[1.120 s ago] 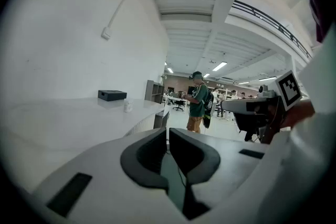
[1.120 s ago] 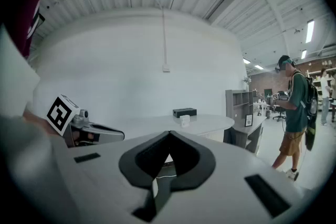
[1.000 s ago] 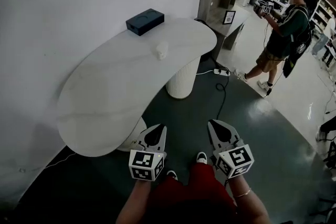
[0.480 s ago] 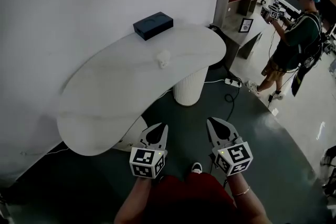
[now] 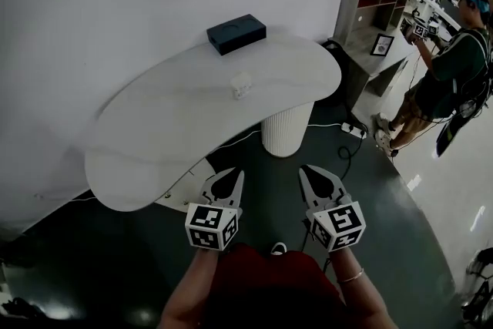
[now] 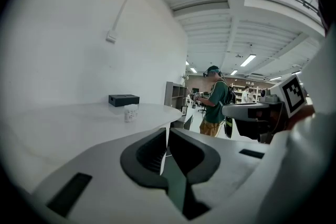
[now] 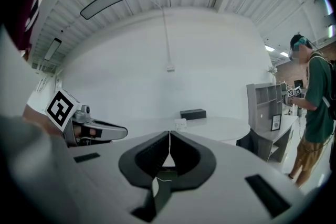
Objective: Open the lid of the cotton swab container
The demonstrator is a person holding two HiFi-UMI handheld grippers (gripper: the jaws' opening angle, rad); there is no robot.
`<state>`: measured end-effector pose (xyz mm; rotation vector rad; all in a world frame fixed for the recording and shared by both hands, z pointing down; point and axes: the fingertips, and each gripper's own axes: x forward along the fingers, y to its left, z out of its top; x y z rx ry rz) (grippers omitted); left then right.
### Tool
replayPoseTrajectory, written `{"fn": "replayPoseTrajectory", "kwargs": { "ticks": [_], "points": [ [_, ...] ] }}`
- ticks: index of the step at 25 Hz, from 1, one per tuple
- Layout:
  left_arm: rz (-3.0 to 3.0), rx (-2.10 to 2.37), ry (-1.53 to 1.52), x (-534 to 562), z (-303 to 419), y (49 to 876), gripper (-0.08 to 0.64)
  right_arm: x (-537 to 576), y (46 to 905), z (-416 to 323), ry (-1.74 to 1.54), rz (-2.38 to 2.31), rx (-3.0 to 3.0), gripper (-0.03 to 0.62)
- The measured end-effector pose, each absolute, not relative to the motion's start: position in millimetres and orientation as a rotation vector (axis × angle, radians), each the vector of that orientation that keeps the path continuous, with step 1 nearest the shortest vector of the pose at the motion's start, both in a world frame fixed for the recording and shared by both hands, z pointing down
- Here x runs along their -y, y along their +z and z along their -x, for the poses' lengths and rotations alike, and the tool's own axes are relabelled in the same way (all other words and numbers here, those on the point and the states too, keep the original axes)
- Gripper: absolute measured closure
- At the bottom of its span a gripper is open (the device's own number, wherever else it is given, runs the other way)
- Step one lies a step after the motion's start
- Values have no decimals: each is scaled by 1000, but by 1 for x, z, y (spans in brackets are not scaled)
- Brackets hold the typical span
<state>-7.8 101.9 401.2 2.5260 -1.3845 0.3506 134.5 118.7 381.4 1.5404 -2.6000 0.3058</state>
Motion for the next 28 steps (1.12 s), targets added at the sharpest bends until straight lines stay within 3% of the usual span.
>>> {"fn": "replayPoseTrajectory", "kwargs": {
  "ticks": [17, 28],
  "points": [
    [-2481, 1440, 420, -53, 1, 406, 518, -73, 383, -140, 322, -1459, 2657, 575],
    [-2465, 1413, 423, 19, 14, 423, 439, -14, 398, -132, 342, -1446, 2619, 575]
  ]
}}
